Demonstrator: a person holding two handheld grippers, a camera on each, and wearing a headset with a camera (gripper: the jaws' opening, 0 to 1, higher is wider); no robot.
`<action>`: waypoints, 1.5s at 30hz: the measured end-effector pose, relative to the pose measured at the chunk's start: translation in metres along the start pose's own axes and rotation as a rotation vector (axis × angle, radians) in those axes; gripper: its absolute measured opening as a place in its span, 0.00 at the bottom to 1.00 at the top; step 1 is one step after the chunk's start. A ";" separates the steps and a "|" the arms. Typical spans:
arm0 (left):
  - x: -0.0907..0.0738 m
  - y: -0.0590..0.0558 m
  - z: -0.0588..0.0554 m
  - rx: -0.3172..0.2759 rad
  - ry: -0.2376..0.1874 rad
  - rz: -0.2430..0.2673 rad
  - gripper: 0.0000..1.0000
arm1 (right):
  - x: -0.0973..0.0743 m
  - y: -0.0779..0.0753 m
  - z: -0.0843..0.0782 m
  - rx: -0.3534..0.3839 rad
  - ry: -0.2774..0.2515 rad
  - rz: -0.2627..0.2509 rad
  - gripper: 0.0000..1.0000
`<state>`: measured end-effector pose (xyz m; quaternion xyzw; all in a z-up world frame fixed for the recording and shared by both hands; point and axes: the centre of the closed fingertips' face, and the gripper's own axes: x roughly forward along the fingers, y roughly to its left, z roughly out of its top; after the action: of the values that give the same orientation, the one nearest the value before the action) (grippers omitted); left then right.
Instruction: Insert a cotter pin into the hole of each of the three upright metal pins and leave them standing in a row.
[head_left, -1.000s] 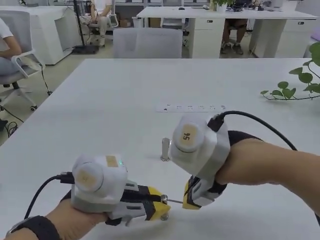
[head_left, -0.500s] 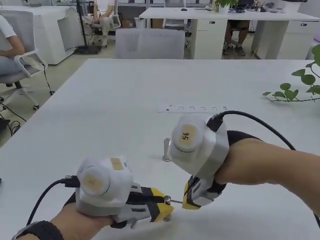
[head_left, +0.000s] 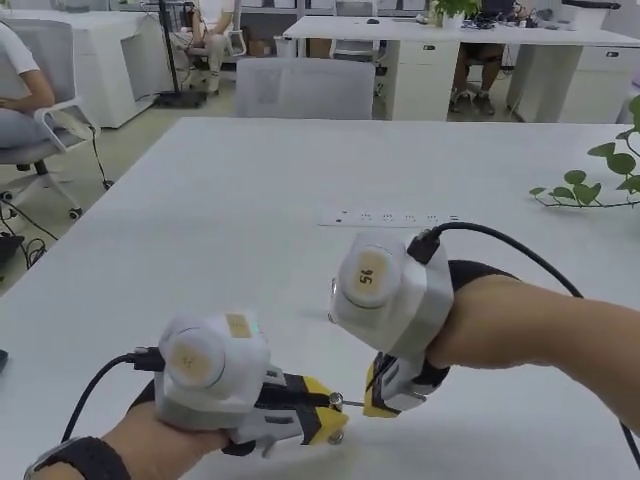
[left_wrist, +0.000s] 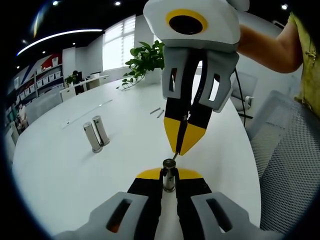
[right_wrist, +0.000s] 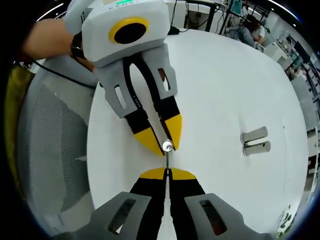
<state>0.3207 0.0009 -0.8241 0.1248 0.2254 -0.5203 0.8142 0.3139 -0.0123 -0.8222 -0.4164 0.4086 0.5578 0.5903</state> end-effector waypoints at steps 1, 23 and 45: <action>0.000 0.000 0.000 0.001 0.000 -0.001 0.08 | 0.000 0.001 0.000 -0.005 0.002 0.003 0.02; 0.000 -0.001 -0.001 0.016 0.017 -0.019 0.07 | 0.001 0.001 0.006 -0.092 0.004 0.011 0.02; 0.001 -0.005 0.000 0.028 0.027 -0.029 0.07 | 0.003 0.005 0.014 -0.166 -0.009 0.021 0.02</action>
<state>0.3164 -0.0024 -0.8243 0.1397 0.2308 -0.5333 0.8018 0.3095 0.0019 -0.8207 -0.4572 0.3628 0.5976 0.5497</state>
